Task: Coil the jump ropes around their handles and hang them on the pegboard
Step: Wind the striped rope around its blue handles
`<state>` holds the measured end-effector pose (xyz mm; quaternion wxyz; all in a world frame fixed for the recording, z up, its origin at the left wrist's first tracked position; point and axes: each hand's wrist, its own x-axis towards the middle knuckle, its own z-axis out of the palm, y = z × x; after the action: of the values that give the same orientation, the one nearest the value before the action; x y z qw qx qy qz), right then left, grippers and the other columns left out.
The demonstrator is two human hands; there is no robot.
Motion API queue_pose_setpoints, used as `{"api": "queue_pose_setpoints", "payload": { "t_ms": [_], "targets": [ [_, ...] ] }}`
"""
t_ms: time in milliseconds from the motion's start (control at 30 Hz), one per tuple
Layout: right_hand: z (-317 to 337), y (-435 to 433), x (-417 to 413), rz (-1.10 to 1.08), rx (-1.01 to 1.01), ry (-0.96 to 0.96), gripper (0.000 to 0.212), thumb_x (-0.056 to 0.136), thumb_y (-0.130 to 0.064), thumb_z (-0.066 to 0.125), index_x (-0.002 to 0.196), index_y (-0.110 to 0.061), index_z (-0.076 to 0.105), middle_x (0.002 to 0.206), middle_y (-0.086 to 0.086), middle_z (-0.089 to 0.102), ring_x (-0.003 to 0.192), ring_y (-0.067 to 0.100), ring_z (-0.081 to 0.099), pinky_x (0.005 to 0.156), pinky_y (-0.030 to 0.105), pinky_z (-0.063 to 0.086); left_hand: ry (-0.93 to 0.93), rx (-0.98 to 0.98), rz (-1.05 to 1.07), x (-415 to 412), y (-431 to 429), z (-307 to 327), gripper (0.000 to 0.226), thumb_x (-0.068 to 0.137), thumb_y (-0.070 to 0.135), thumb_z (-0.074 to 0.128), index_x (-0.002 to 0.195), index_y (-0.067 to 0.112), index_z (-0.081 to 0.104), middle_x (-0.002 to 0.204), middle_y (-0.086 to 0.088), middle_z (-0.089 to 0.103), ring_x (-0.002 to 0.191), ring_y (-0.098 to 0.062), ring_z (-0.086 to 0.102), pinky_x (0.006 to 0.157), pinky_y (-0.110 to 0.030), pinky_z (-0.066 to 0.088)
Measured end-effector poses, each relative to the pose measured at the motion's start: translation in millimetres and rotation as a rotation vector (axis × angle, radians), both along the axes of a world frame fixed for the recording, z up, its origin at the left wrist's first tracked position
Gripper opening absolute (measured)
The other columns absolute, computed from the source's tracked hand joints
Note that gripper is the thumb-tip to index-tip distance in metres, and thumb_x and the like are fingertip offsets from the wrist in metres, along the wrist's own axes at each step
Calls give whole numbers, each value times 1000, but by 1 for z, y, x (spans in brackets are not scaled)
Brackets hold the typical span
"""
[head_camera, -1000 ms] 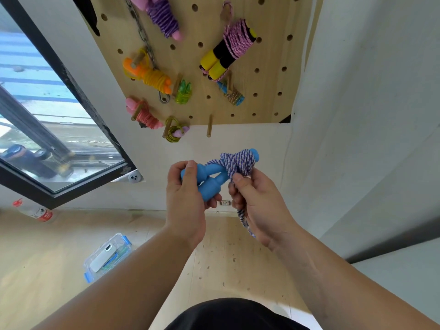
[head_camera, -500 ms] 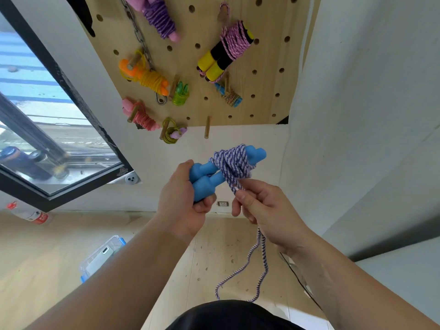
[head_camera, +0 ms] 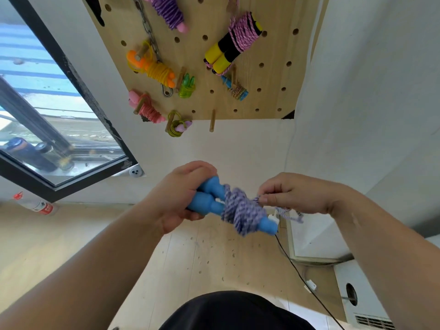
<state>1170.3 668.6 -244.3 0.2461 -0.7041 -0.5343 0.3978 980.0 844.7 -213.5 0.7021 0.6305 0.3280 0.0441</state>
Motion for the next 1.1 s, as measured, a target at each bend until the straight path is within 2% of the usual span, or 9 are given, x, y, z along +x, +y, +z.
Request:
{"api": "queue_pose_setpoints", "payload": {
  "t_ms": [167, 300, 367, 500, 667, 767, 867, 1000, 1100],
  "targets": [
    [20, 32, -8, 65, -123, -237, 24, 98, -41, 60, 84, -26, 73, 66, -5, 53, 57, 11, 42, 57, 28, 34, 185, 385, -169, 1, -11, -22, 15, 96, 28, 64, 86, 18, 67, 75, -9, 64, 51, -22, 53, 42, -27, 41],
    [20, 56, -37, -43, -108, -478, 31, 100, -37, 56, 87, -15, 72, 81, 2, 67, 75, 20, 60, 66, 35, 46, 216, 677, -83, 9, -7, -43, 18, 96, 35, 63, 86, 20, 61, 81, -4, 64, 64, -20, 59, 48, -29, 49],
    [14, 55, -55, -177, -71, -503, 34, 102, -33, 51, 74, -16, 62, 74, 3, 62, 68, 20, 57, 58, 33, 41, 212, 784, -17, 12, -3, -47, 19, 97, 37, 61, 88, 21, 59, 82, -2, 65, 70, -19, 63, 54, -33, 54],
    [2, 41, -84, -330, 99, -474, 35, 105, -24, 39, 71, -20, 46, 70, -1, 54, 63, 18, 51, 56, 31, 34, 135, 512, 287, 19, 1, -45, 18, 100, 38, 58, 91, 22, 58, 87, -6, 64, 70, -26, 64, 52, -35, 52],
    [-27, 27, -108, -392, 334, -445, 30, 107, -25, 39, 126, -17, 62, 94, 0, 63, 82, 18, 56, 74, 36, 48, 77, 216, 536, 24, -7, -40, 17, 102, 39, 56, 96, 22, 57, 95, -10, 64, 71, -26, 64, 46, -29, 50],
    [-42, 19, -105, -520, 595, -310, 32, 102, -21, 52, 130, -16, 66, 88, -3, 68, 78, 16, 61, 70, 38, 54, -16, 18, 587, 27, -18, -38, 23, 103, 39, 55, 104, 17, 59, 97, -12, 65, 66, -25, 60, 40, -25, 44],
    [-55, 3, -98, -601, 733, -63, 26, 94, -7, 67, 116, -18, 75, 94, -10, 76, 87, 8, 70, 78, 22, 55, -110, -255, 588, 27, -19, -27, 24, 103, 39, 54, 101, 16, 57, 87, -14, 65, 49, -20, 51, 34, -21, 34],
    [-59, -8, -94, -717, 579, 491, 24, 93, -1, 65, 93, -20, 80, 89, 3, 77, 64, 7, 59, 60, 22, 44, -196, -409, 437, 20, -12, -16, 27, 101, 41, 55, 102, 14, 56, 66, -8, 63, 41, -15, 43, 31, -17, 29],
    [-58, -14, -74, -587, 476, 885, 20, 88, -1, 69, 83, -19, 78, 83, 14, 73, 48, 12, 40, 48, 23, 33, -193, -453, 280, 7, -10, -13, 28, 99, 43, 55, 98, 15, 53, 64, -5, 56, 40, -13, 39, 29, -18, 27]
  ]
}}
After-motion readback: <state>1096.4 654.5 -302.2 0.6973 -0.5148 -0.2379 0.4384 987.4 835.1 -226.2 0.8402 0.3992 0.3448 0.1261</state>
